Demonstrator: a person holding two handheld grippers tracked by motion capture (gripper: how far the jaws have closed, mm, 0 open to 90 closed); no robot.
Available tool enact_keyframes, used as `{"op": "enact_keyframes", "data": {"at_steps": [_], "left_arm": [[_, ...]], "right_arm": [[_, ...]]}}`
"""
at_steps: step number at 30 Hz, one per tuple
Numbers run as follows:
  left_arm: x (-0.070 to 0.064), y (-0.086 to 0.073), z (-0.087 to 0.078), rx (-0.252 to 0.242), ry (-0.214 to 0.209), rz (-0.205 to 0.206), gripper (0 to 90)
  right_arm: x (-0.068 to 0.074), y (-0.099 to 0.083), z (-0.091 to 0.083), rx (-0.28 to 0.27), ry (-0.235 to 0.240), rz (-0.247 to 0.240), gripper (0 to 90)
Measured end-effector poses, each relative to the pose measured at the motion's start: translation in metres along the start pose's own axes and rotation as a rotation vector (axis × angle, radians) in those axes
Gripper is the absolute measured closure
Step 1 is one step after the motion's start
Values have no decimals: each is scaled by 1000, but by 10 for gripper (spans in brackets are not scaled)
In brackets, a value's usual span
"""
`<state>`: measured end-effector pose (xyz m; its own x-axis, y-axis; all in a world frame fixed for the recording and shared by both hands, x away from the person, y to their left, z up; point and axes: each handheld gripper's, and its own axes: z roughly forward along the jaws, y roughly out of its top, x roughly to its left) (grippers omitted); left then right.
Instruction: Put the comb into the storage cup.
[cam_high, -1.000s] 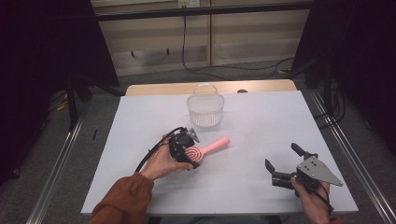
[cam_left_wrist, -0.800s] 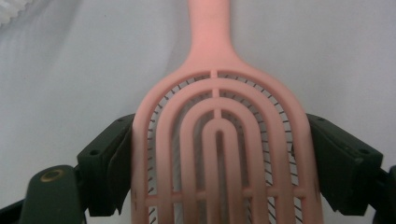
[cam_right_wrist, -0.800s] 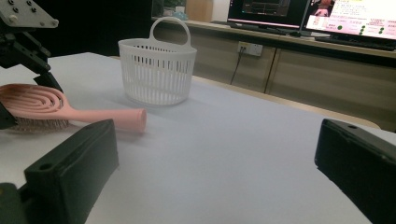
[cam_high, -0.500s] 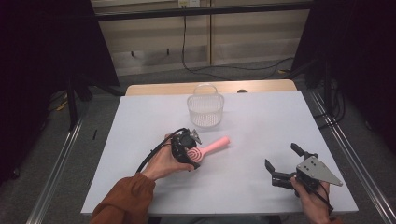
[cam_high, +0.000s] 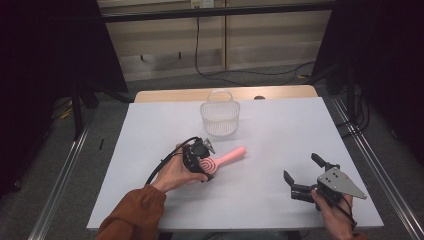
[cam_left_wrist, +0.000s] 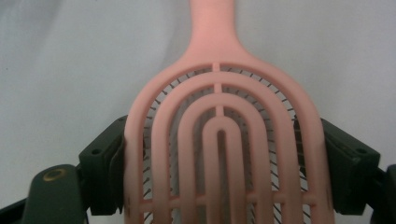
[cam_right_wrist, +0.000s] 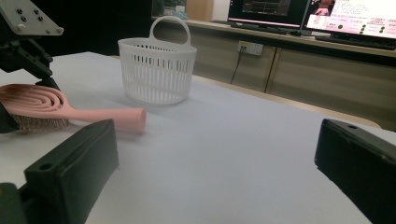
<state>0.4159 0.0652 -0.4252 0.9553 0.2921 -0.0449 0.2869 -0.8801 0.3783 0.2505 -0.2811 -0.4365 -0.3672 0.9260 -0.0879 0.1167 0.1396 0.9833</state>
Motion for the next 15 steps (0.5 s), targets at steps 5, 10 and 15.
{"op": "enact_keyframes", "data": {"at_steps": [5, 10, 15], "left_arm": [[1, 0, 0, -1, 7, -13, 188], [-2, 1, -1, 11, 13, 2, 190], [-1, -2, -1, -6, 8, -6, 191]], "right_arm": [[0, 0, 0, -2, -2, -1, 0], [0, 0, 0, -2, -2, 2, 0], [0, 0, 0, 0, -1, 1, 0]]}}
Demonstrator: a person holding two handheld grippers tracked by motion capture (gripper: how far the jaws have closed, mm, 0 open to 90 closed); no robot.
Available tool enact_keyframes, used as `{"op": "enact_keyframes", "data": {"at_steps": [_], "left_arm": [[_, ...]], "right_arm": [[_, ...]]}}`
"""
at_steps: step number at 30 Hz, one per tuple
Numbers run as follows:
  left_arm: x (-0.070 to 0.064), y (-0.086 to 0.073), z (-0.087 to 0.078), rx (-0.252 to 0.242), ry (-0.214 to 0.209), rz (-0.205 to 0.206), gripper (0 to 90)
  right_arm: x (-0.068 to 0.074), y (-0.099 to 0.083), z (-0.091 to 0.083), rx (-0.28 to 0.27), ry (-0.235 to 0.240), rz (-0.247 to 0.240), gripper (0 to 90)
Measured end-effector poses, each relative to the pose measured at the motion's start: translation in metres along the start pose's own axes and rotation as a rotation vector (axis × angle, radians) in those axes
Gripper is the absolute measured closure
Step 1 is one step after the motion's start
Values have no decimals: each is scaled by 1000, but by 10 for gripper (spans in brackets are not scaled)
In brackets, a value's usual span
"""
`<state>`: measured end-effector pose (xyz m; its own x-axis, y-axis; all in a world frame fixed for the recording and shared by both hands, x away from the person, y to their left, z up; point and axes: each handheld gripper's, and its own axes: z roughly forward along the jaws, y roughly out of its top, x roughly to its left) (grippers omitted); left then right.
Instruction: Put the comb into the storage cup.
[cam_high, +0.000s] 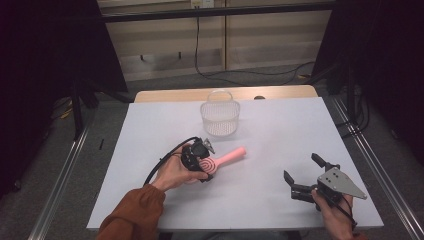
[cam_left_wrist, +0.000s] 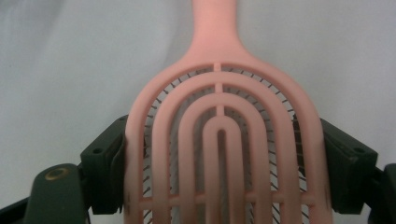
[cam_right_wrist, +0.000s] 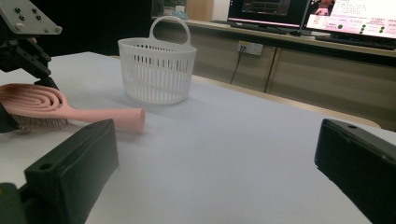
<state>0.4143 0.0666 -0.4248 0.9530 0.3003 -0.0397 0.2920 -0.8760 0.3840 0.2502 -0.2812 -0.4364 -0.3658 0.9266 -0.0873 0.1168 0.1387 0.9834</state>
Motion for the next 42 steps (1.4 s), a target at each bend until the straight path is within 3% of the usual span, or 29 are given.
{"op": "enact_keyframes", "data": {"at_steps": [4, 8, 19, 23, 29, 38, 42], "left_arm": [[0, 0, -1, -4, 5, 0, 192], [-4, 1, -3, -22, 38, -9, 194], [-3, -1, -7, -40, 35, -22, 195], [-1, -2, -11, -63, 69, -46, 195], [4, -6, -17, -87, 58, -62, 195], [5, -10, -25, -163, 60, -99, 195], [7, -12, -30, -184, 49, -96, 195]], "right_arm": [[0, 0, 0, -1, 0, 1, 0], [0, 0, 0, 2, 0, 0, 0], [0, 0, 0, 4, 2, 0, 0], [0, 0, 0, 3, 0, 0, 0], [0, 0, 0, 3, 0, 0, 0], [0, 0, 0, 1, 0, 0, 0], [0, 0, 0, 1, 0, 1, 0]]}}
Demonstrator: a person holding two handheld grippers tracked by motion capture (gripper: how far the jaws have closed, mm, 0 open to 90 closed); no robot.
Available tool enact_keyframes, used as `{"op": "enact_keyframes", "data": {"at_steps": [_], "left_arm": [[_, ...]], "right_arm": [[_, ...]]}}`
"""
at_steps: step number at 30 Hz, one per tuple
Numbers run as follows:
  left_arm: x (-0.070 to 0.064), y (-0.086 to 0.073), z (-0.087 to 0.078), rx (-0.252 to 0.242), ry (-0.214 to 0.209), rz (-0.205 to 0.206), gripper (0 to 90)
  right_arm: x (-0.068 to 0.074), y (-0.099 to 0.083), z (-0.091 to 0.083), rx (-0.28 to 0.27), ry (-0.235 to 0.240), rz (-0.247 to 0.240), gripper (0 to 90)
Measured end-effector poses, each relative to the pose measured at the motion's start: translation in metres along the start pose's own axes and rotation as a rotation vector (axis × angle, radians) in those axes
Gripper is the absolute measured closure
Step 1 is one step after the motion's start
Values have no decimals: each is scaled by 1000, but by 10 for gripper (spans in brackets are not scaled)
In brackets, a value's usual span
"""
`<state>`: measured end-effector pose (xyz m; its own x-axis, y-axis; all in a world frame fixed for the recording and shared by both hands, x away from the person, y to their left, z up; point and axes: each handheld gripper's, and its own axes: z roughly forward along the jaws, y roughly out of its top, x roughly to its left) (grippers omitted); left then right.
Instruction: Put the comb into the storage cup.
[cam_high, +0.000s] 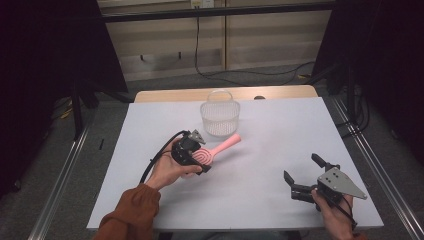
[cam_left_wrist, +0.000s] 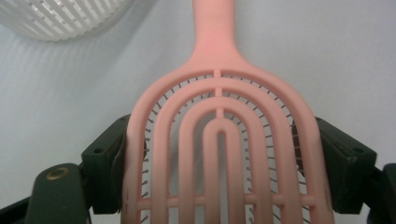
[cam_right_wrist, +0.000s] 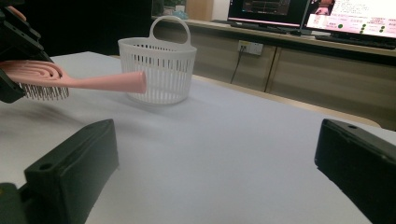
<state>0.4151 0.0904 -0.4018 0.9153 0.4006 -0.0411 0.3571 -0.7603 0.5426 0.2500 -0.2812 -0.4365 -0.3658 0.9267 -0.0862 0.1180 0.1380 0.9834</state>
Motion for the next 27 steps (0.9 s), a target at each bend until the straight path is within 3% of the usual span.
{"op": "enact_keyframes", "data": {"at_steps": [4, 5, 12, 14, 27], "left_arm": [[0, 0, -6, -24, -5, -3, 195], [0, -1, -7, -28, -22, -7, 195], [-1, -2, -19, -65, -3, -6, 195], [0, -3, -22, -76, -18, -13, 195], [-5, -3, -43, -128, -45, 20, 195]], "right_arm": [[0, 0, 0, 0, -1, -1, 0], [0, 0, 0, -1, 0, -1, 0], [0, 0, 0, -3, 1, -1, 0], [0, 0, 0, -5, 0, 0, 0], [0, 2, -1, -15, -5, 6, 0]]}}
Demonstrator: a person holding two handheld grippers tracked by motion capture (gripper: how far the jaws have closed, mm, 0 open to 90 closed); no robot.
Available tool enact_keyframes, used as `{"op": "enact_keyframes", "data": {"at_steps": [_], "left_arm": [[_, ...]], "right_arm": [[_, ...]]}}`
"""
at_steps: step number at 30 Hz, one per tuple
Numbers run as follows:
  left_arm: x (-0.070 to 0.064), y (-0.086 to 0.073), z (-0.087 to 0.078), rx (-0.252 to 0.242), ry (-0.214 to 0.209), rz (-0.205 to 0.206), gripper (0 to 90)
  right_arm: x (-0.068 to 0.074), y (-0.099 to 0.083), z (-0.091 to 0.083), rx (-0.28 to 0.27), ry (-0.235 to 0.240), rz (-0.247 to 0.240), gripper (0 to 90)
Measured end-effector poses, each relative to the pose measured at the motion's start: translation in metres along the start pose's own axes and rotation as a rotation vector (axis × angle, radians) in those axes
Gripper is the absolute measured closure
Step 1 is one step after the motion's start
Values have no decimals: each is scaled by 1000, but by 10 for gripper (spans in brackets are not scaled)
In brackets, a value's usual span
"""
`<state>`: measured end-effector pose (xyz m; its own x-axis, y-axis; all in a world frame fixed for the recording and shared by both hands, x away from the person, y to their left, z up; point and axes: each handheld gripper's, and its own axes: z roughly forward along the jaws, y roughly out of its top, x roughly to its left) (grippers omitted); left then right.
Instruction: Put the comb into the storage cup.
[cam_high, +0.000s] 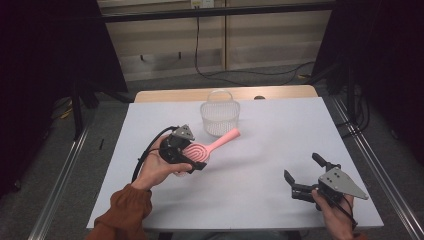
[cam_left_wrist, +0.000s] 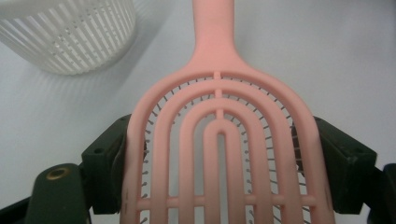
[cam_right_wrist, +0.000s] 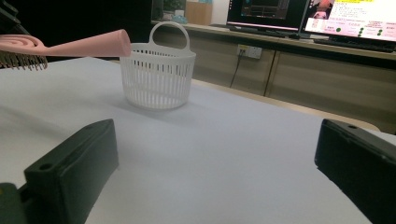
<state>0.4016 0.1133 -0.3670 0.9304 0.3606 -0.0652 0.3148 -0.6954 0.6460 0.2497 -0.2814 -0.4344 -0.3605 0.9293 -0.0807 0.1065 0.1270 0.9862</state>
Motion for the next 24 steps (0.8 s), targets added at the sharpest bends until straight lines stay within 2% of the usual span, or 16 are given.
{"op": "enact_keyframes", "data": {"at_steps": [9, 12, 13, 18, 21, 24], "left_arm": [[-7, 1, -1, 8, -23, 16, 194], [-9, 3, -1, 10, -25, 30, 195], [-11, 3, -1, 4, -29, 23, 195], [-16, 7, -2, 8, -36, 54, 195], [-18, 8, -2, 0, -39, 53, 195], [-18, 8, -1, 3, -46, 61, 195]], "right_arm": [[8, 8, 4, -13, 27, 5, 0], [13, 11, 6, -16, 47, -11, 0], [15, 13, 7, -18, 59, -17, 0], [27, 20, 14, -25, 107, -58, 0], [33, 24, 20, -23, 99, -76, 0], [38, 26, 25, -22, 112, -87, 0]]}}
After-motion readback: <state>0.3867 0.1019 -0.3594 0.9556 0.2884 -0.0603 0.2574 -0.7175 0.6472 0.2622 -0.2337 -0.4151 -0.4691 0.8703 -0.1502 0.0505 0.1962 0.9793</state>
